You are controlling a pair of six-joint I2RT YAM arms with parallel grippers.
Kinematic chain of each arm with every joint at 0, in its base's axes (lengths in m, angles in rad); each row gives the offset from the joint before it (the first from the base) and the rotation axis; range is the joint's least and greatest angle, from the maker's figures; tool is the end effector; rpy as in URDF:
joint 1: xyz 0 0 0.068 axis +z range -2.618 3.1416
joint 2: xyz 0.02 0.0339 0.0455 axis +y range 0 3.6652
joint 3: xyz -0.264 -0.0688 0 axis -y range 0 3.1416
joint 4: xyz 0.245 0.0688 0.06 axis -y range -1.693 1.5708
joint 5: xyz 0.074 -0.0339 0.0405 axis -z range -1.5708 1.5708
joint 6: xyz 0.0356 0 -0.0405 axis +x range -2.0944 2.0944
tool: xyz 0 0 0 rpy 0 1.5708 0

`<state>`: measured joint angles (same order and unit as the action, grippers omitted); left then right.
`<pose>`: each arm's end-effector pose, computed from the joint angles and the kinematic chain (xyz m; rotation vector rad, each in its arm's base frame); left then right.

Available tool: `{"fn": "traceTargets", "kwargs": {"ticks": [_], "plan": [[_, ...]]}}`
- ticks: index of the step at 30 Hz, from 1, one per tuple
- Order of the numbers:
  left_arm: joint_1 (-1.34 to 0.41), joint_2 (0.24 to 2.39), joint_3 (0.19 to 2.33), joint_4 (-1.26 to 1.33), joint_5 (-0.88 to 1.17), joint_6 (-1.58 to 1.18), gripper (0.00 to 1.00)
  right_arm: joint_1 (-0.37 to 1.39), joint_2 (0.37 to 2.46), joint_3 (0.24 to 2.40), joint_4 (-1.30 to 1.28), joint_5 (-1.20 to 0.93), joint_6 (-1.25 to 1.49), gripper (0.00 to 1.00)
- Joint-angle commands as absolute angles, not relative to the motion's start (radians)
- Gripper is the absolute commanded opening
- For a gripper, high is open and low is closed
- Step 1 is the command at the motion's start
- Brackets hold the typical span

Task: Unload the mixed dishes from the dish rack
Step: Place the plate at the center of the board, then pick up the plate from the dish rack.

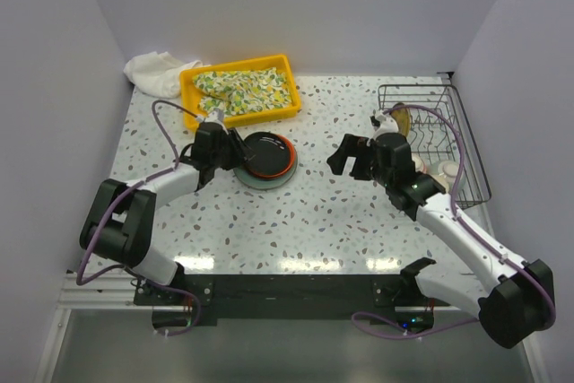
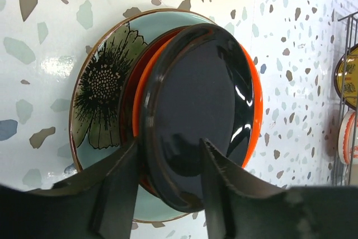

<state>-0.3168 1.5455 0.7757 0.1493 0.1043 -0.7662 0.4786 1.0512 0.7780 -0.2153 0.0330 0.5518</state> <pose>0.3029 -0.1032 0.1864 -0.4485 2.2373 -0.7069 0.2116 0.1085 0.2829 0.0983 2.1119 0.5957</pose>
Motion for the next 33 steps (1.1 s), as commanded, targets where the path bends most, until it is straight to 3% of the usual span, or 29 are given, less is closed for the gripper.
{"fn": "traceTargets", "kwargs": {"ticks": [1,2,8,18,24,33], "plan": [[-0.311,1.505,0.819,0.144,0.1,-0.701,0.53,0.479,1.028,0.841,-0.222,0.092,0.491,0.98],[-0.311,1.5,0.822,0.135,0.095,-0.69,0.59,0.479,1.028,0.844,-0.232,0.103,0.483,0.98],[-0.313,1.462,0.853,0.029,0.086,-0.591,0.75,0.479,1.038,0.899,-0.287,0.201,0.396,0.98],[-0.337,1.29,0.844,-0.115,0.04,-0.416,0.91,0.469,1.112,1.031,-0.383,0.508,0.223,0.99],[-0.353,1.05,0.754,-0.169,0.003,-0.347,0.98,0.342,1.19,1.087,-0.385,0.494,0.202,0.99],[-0.354,0.496,0.548,-0.221,-0.155,-0.351,1.0,0.161,1.342,1.157,-0.321,0.462,0.138,0.96]]}}
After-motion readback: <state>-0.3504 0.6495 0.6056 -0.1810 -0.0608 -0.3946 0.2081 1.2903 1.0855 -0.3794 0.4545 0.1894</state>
